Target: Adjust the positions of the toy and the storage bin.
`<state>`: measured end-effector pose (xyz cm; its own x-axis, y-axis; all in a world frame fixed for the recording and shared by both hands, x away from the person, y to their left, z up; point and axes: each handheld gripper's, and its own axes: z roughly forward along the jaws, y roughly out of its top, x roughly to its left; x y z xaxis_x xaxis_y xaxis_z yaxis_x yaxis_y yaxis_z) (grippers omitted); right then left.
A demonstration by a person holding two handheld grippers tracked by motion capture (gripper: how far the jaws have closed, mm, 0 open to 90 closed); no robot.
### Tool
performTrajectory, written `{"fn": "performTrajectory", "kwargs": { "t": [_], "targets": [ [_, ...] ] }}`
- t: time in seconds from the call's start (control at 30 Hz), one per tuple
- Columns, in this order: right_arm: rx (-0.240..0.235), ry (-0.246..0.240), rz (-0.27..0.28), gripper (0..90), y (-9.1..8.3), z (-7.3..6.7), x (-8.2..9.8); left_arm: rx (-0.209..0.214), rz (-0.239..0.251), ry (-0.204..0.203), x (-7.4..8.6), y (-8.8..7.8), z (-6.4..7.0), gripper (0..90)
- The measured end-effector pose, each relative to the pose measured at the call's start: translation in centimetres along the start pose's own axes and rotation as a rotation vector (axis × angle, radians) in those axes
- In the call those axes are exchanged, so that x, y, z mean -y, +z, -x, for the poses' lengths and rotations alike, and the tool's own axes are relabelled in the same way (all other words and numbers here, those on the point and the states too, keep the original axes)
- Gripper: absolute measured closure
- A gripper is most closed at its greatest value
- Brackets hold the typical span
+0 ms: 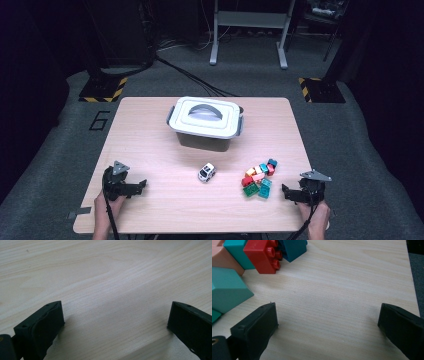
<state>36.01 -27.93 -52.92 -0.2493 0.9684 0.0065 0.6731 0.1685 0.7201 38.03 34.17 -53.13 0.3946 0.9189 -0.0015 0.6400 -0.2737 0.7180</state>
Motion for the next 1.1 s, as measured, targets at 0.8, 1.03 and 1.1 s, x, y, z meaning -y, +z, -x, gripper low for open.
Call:
{"fn": "performTrajectory", "kwargs": {
  "t": [0.8,1.03,1.1],
  "targets": [
    [0.020,0.013,0.002,1.4,0.1,0.0,-0.1,-0.002,-0.001,0.001,0.1,-0.1,0.0,0.4],
    [0.006,0.032,0.029,0.0,-0.7,-0.2,-0.5,-0.001,-0.005,0.002,0.0,-0.1,0.0,0.5],
    [-0.008,0.036,0.046,0.0,-1.3,-0.6,-0.8,-0.005,-0.001,-0.002,0.1,-0.1,0.1,0.5]
  ]
}}
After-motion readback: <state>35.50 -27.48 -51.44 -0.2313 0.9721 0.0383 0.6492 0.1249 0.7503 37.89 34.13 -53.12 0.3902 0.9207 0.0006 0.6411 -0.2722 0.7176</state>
